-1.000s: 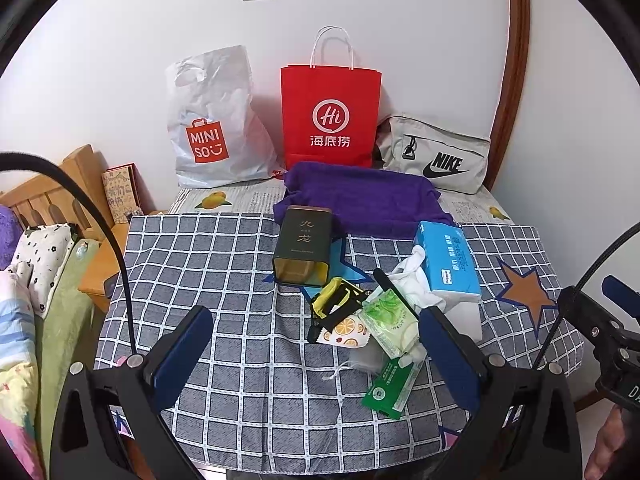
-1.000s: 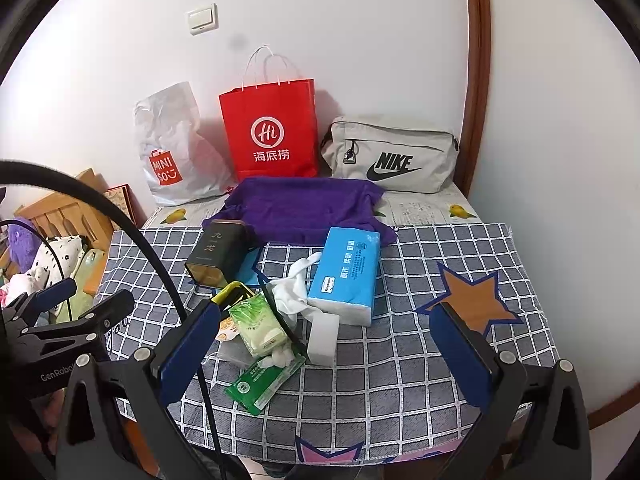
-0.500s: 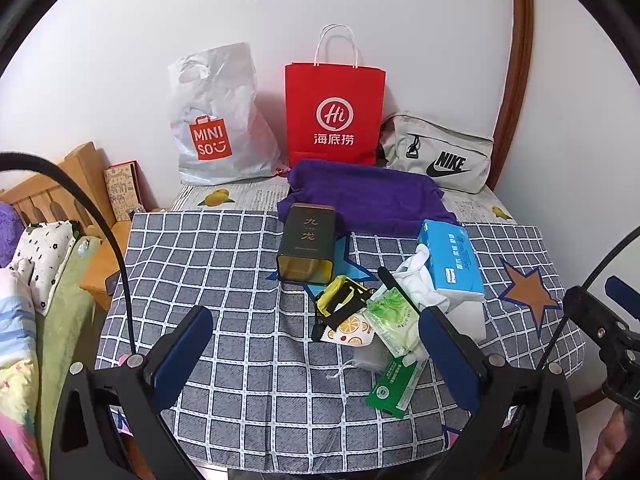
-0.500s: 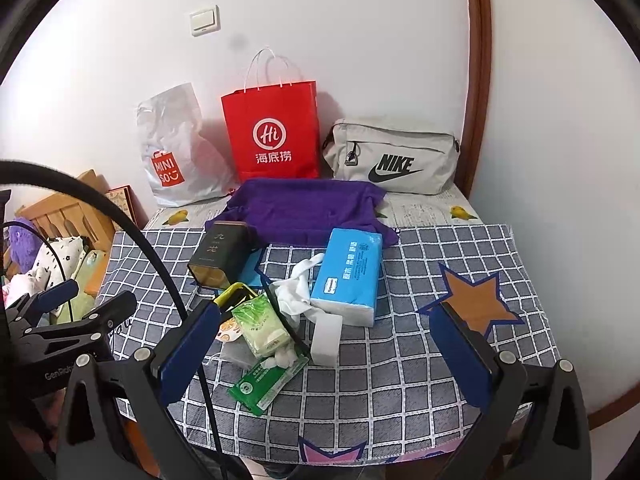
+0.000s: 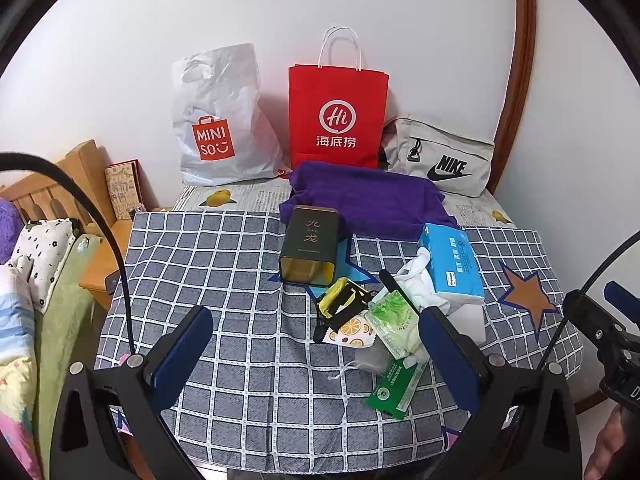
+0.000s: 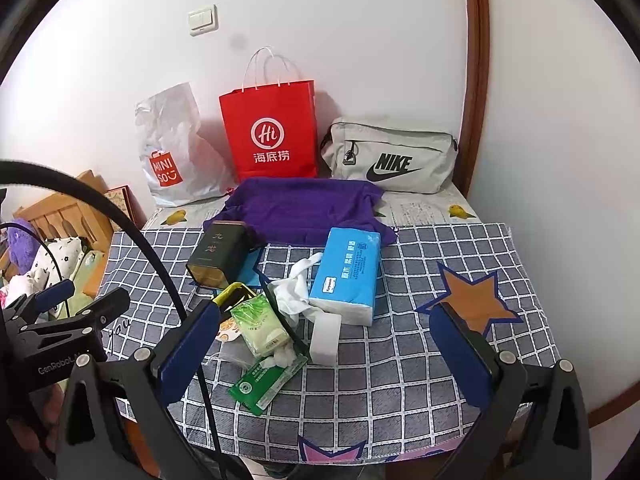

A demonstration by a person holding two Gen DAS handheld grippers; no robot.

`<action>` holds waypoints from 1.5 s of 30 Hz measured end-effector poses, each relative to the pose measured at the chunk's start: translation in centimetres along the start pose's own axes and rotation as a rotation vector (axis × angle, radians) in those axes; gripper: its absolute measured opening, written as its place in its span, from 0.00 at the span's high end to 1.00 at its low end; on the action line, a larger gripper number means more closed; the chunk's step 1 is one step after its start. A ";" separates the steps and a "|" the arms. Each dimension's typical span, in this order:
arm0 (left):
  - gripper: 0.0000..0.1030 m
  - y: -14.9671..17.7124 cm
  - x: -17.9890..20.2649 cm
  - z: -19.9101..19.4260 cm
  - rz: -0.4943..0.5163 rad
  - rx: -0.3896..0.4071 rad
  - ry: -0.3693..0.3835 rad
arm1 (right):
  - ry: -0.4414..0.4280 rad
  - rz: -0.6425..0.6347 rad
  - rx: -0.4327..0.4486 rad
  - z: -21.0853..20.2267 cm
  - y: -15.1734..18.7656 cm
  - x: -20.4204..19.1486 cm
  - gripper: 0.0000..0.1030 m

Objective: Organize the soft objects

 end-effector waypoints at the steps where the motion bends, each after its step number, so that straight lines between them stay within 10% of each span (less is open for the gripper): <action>1: 0.00 0.0 0.0 0.0 0.001 0.000 0.000 | -0.001 0.000 -0.001 0.0 0.0 0.0 0.00; 45: 0.00 0.3 -0.6 2.0 0.000 -0.012 0.029 | -0.022 0.025 -0.053 3.3 0.9 0.1 0.00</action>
Point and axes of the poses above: each gripper's, at about its wrist camera, not at the fingertips, and z roughly the way its jaws point, x to its right, y to its underside, the point moved 10 cm from there along z, roughly the way its jaws point, and after that the axes turned 9 degrees about -x, right-handed, at the moved point
